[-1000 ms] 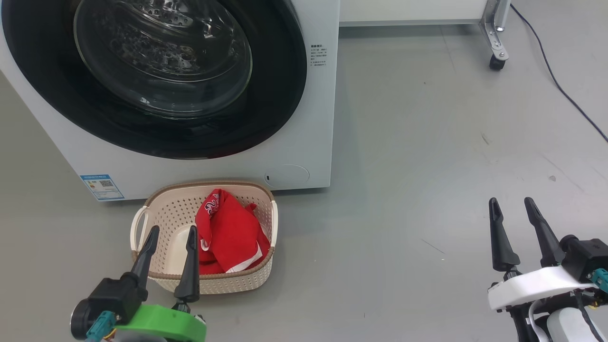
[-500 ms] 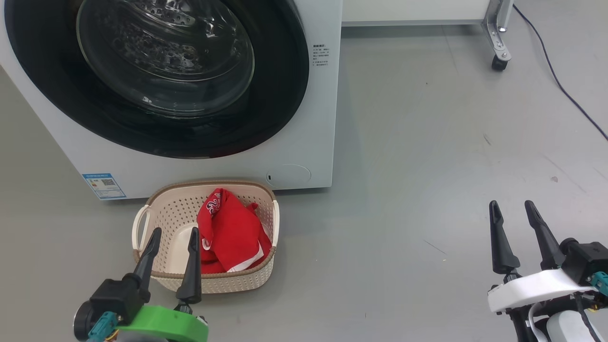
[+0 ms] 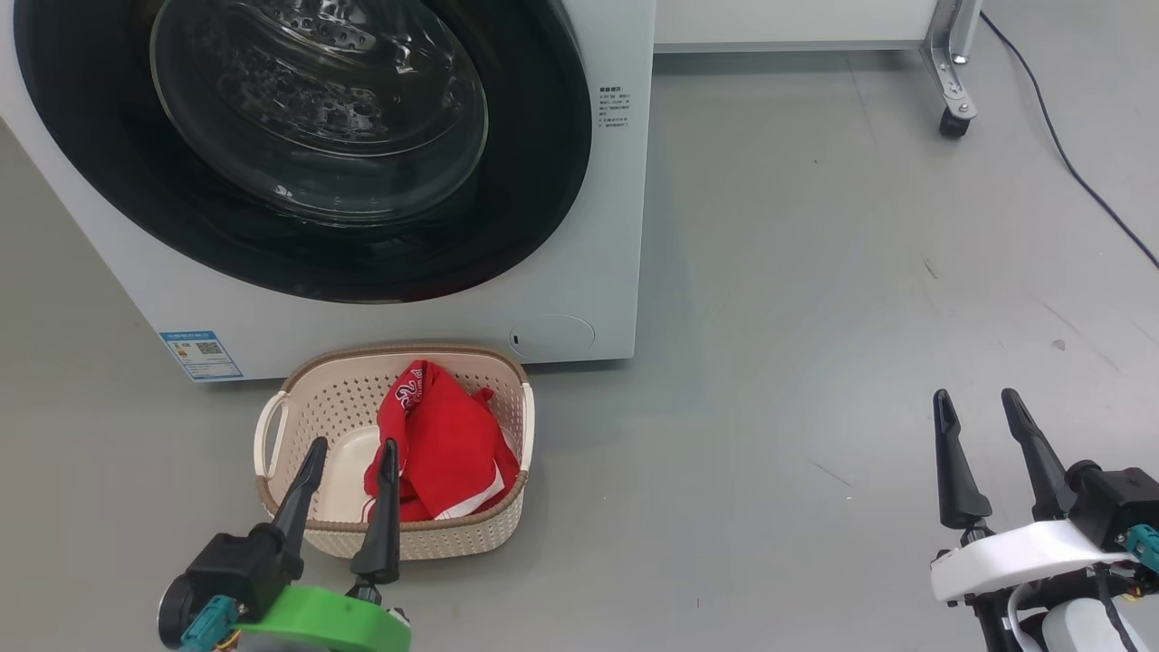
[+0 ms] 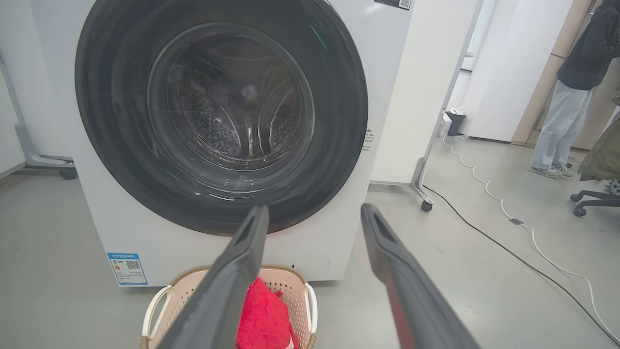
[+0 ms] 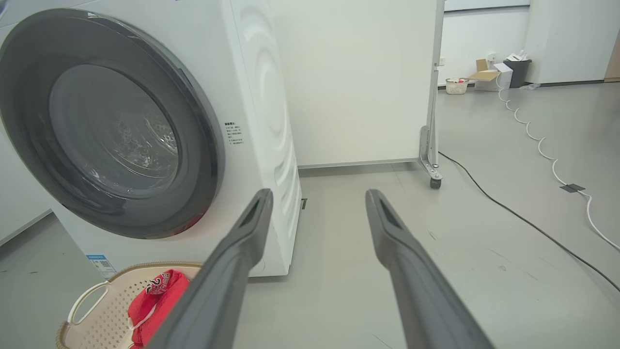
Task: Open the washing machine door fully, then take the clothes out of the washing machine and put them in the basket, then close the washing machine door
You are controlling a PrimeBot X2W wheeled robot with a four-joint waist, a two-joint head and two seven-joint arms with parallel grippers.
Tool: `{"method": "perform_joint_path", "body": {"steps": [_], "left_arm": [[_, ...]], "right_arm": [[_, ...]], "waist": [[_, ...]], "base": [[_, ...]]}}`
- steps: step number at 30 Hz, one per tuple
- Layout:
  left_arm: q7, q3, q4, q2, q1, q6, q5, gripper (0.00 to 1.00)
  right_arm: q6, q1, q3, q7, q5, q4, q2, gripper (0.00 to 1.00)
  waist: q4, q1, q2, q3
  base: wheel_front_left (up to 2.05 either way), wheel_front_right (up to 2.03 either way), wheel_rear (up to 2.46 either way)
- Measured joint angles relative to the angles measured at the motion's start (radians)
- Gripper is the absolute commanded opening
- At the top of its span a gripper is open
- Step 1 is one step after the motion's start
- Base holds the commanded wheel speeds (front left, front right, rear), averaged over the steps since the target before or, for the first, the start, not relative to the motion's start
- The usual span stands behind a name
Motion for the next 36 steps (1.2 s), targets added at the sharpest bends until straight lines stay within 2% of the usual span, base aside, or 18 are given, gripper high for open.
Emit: {"method": "perform_joint_path", "body": {"steps": [18, 19, 28, 36], "left_arm": [[0.0, 0.013, -0.023, 0.0, 0.002, -0.012, -0.041, 1.0], [0.0, 0.012, -0.012, -0.001, 0.002, -0.012, -0.041, 0.0], [0.0, 0.0, 0.043, -0.009, 0.032, -0.012, -0.063, 0.0], [0.019, 0.009, 0.038, -0.009, 0.033, -0.012, -0.174, 0.0]], "right_arm": [[0.017, 0.003, -0.01, 0.0, -0.01, 0.001, 0.009, 1.0], [0.017, 0.004, -0.008, 0.0, -0.009, 0.011, 0.013, 0.0], [0.017, 0.042, -0.002, 0.006, 0.014, 0.064, 0.049, 0.0], [0.018, 0.041, -0.019, 0.035, 0.123, 0.065, 0.057, 0.0]], "waist": [[0.001, 0.0, 0.0, 0.003], [0.001, 0.0, 0.0, 0.003], [0.002, 0.0, 0.0, 0.003], [0.008, 0.0, 0.0, 0.002]], "base": [[0.0, 0.0, 0.0], [0.0, 0.0, 0.0], [0.0, 0.0, 0.0], [0.0, 0.0, 0.0]]}}
